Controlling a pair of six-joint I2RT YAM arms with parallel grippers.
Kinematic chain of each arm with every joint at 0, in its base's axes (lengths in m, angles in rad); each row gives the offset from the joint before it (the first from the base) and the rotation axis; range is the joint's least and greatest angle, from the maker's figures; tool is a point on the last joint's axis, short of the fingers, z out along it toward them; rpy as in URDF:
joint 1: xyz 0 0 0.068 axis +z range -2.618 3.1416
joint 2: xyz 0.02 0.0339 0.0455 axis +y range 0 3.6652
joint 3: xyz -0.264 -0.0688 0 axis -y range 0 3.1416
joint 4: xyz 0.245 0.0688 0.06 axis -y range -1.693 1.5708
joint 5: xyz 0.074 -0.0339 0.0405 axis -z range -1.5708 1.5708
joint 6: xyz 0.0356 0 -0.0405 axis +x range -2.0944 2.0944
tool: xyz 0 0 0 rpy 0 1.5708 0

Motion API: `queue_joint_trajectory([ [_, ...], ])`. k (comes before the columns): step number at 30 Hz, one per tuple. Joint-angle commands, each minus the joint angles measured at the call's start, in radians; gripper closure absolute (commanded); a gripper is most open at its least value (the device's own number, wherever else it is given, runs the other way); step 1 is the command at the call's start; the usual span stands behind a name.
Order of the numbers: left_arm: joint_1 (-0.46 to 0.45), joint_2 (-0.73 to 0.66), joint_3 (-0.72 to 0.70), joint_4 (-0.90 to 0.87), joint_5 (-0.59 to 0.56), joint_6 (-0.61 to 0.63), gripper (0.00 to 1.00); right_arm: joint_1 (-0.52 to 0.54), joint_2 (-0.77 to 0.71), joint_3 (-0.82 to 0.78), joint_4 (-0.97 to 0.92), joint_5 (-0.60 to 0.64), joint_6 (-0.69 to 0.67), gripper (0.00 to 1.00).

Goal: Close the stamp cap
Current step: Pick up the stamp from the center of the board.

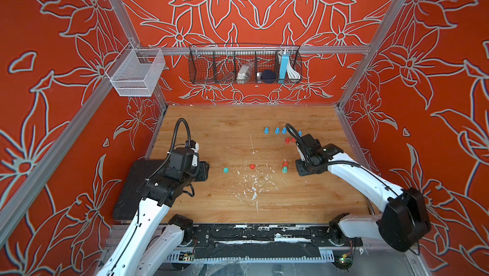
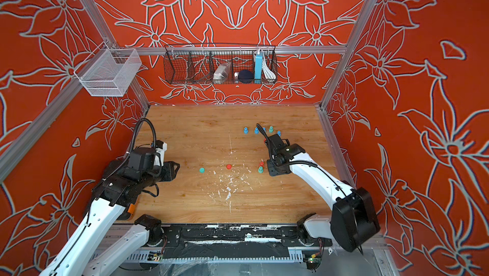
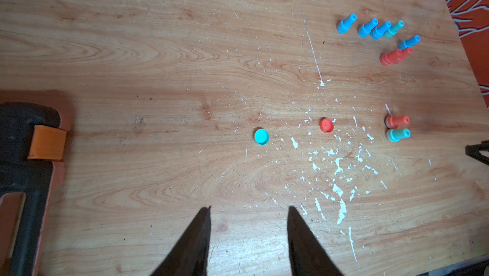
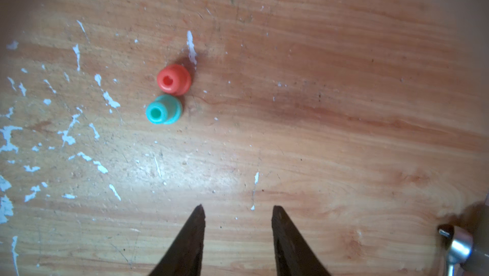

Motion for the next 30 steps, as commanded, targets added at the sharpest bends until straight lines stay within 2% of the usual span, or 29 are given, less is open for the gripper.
queue_joint_trajectory([
  [1,0.007,-0.008,0.000,0.010,0.007,0.015,0.53,0.009,0.069,0.051,0.034,-0.001,0.018,0.56],
  [16,0.007,-0.017,0.000,0.010,-0.004,0.014,0.53,0.025,0.352,0.214,0.124,-0.090,0.039,0.56],
  [30,0.008,-0.014,0.000,0.010,-0.009,0.017,0.53,0.026,0.433,0.230,0.158,-0.096,0.041,0.57],
])
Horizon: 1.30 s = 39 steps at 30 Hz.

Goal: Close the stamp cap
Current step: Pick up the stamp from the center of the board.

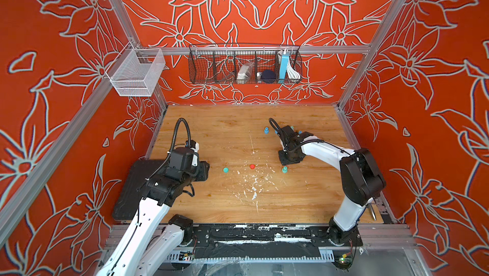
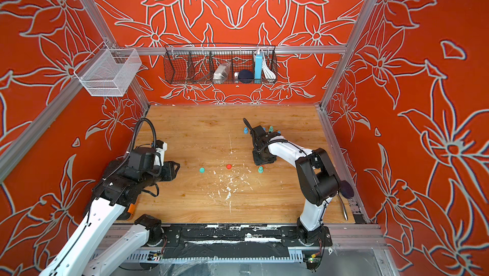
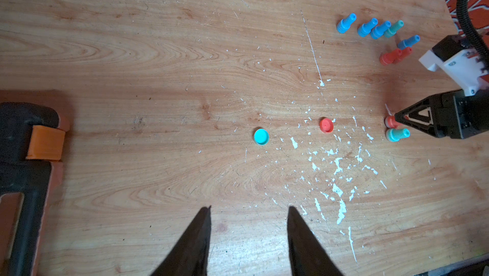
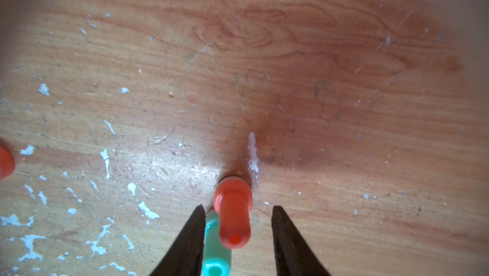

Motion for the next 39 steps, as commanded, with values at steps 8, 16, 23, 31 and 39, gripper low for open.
queue_joint_trajectory([
  [8,0.007,-0.006,0.000,0.009,-0.009,0.016,0.53,0.007,0.021,0.007,0.013,-0.009,0.015,0.60],
  [16,0.006,-0.007,-0.001,0.009,-0.010,0.016,0.53,0.008,0.029,-0.003,0.014,-0.012,0.012,0.63],
  [23,0.007,-0.006,0.000,0.009,-0.010,0.016,0.53,0.007,0.021,-0.016,0.016,-0.012,0.017,0.63],
  [31,0.007,-0.007,0.000,0.009,-0.012,0.016,0.53,0.009,0.023,-0.039,0.026,-0.016,0.021,0.64],
  [39,0.006,-0.006,0.000,0.009,-0.011,0.015,0.53,0.009,0.028,-0.046,0.033,-0.015,0.023,0.69],
])
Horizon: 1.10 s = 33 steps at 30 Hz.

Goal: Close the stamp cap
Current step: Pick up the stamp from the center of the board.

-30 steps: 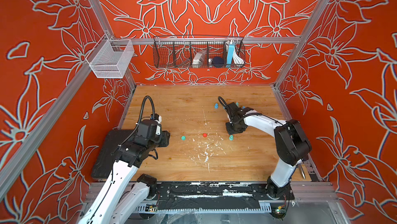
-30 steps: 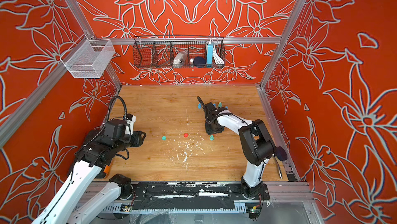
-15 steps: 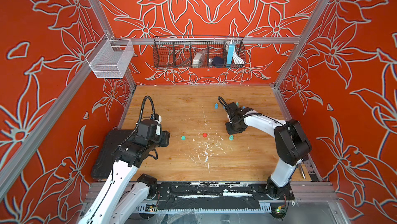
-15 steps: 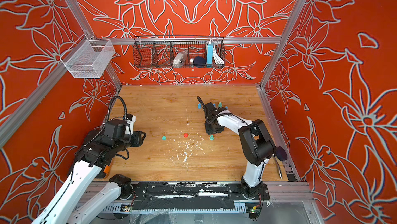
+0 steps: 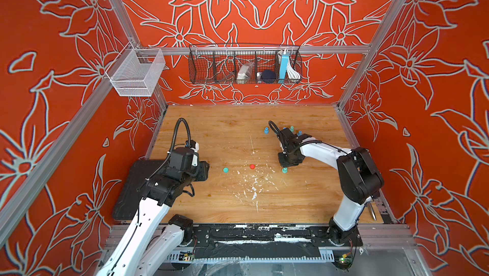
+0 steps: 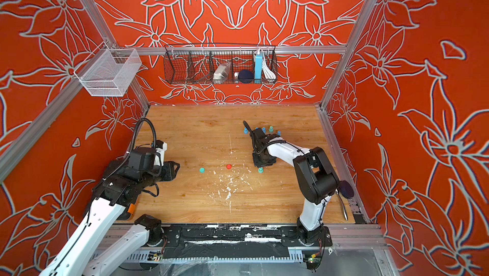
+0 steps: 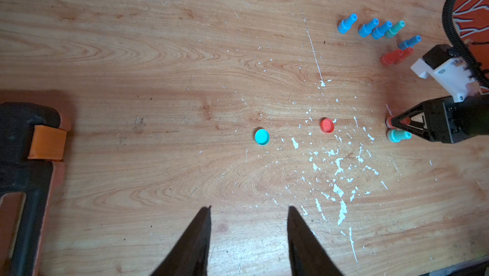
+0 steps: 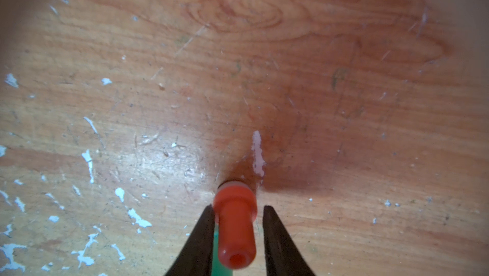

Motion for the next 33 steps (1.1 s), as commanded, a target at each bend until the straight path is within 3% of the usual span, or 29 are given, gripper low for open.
queue_joint_trajectory([
  [1,0.007,-0.006,-0.001,0.009,-0.008,0.015,0.52,0.007,0.017,-0.013,0.005,-0.006,0.016,0.70],
  [13,0.008,-0.008,0.000,0.009,-0.009,0.015,0.53,0.020,0.015,0.048,-0.047,0.033,-0.004,0.84],
  [22,0.008,-0.010,0.000,0.009,-0.011,0.015,0.53,0.035,0.027,0.149,-0.109,0.062,-0.027,0.87],
  [33,0.009,-0.011,0.000,0.008,-0.010,0.014,0.53,0.174,0.135,0.394,-0.239,0.060,-0.061,0.90],
])
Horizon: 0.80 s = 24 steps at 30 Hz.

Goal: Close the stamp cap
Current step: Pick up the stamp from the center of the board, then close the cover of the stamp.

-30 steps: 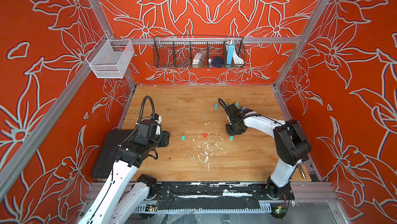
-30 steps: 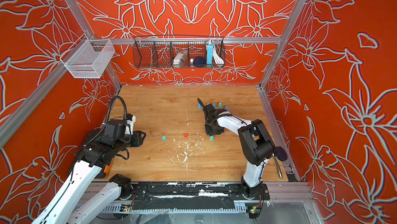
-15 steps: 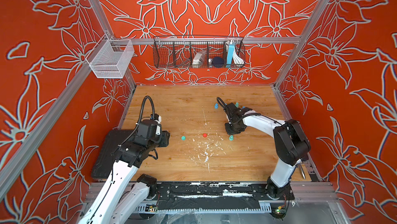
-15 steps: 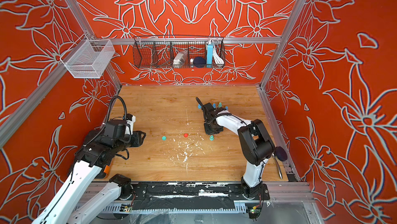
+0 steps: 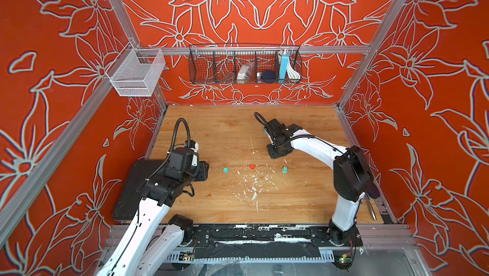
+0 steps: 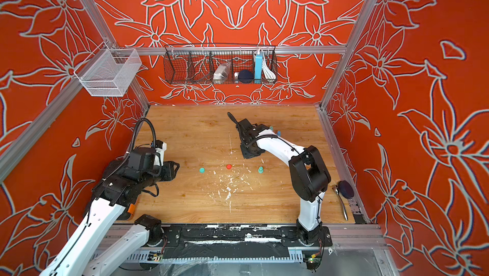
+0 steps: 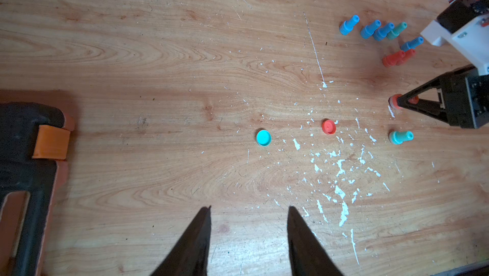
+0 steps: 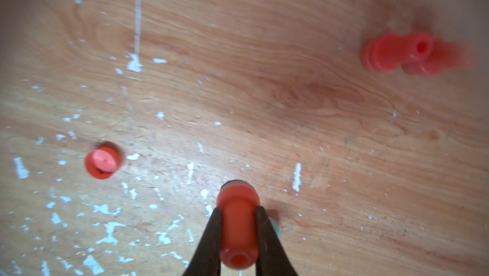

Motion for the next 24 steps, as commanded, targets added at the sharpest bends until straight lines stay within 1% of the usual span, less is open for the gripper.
queue_joint_trajectory([
  [1,0.007,-0.009,0.000,0.008,-0.003,0.014,0.53,0.043,0.058,0.085,-0.083,-0.007,-0.025,0.90],
  [5,0.006,-0.014,0.000,0.008,-0.005,0.015,0.53,0.088,0.135,0.185,-0.127,-0.064,-0.054,0.90],
  [9,0.007,-0.010,0.000,0.010,-0.002,0.015,0.52,0.127,0.206,0.264,-0.161,-0.051,-0.061,0.90],
  [17,0.007,-0.011,0.000,0.008,-0.003,0.015,0.53,0.186,0.280,0.339,-0.178,-0.042,-0.051,0.91],
  [24,0.007,-0.011,0.000,0.008,-0.005,0.015,0.52,0.209,0.308,0.357,-0.173,-0.047,-0.039,0.91],
])
